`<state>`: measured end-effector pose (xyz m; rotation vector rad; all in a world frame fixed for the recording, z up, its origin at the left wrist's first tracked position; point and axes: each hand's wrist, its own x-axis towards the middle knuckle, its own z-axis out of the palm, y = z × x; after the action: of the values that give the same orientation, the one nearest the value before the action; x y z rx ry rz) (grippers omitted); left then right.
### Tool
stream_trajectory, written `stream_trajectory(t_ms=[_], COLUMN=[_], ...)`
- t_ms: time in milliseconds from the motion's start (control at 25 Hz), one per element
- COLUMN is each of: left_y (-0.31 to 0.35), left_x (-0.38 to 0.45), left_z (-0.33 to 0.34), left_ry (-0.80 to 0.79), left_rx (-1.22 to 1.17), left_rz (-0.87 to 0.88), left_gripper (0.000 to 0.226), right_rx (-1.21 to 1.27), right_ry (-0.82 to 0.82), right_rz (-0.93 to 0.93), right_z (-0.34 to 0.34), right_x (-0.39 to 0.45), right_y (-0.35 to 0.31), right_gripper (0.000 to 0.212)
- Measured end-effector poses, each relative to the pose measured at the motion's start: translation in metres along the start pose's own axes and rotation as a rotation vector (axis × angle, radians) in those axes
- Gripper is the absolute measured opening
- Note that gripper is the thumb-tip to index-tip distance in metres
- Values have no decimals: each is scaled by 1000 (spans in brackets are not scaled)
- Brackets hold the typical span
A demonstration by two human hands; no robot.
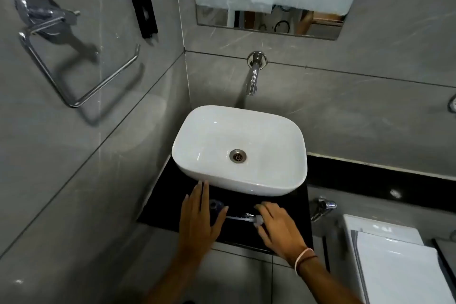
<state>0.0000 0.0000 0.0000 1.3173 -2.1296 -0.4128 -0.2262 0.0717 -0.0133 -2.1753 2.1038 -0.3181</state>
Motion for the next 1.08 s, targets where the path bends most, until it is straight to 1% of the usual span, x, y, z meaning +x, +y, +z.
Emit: stream_trajectory(t_ms=[80, 120, 160, 200, 320, 360, 440, 520, 560, 640, 720, 840, 1080], left_y=[-7, -11, -13, -15, -20, -22, -28, -32, -35, -40, -45, -45, -47], left_x=[-10, -15, -19, -20, -15, -15, -14, -12, -12, -13, -14, -15, -14], left_z=[8, 14, 19, 24, 30, 31, 31, 30, 30, 31, 32, 33, 31], left_ry=[-44, -70, -116, -134, -104, -102, -94, -88, -82, -70, -68, -51, -42], left_rx=[-59, -82, -117, -149, -205, -204, -185, -166, -158, -139, -128, -131, -123], left_rz=[-112, -153, -200, -225, -221, -218, -196, -161, -144, -101, -74, -62, -67], left_gripper=[79, 77, 75, 74, 70, 70, 72, 73, 74, 75, 76, 76, 76], right_rx=[-16, -40, -31, -22, 12, 71, 316, 548, 615, 670, 658, 565, 305], right_ry=[-189, -248, -287, -284, -211, -174, -67, 58, 99, 137, 130, 114, -46], right_rz=[62, 99, 142, 154, 166, 175, 218, 258, 266, 226, 148, 23, -187], right_z=[13, 22, 24, 32, 38, 38, 30, 13, 2, -21, -43, -63, -79], right_x=[2, 3, 3, 5, 7, 6, 5, 4, 5, 9, 16, 28, 54], right_y=[5, 9, 9, 11, 12, 14, 18, 18, 16, 12, 7, 1, -17], right_gripper=[57, 57, 54, 49, 31, 27, 22, 26, 30, 35, 37, 29, 29])
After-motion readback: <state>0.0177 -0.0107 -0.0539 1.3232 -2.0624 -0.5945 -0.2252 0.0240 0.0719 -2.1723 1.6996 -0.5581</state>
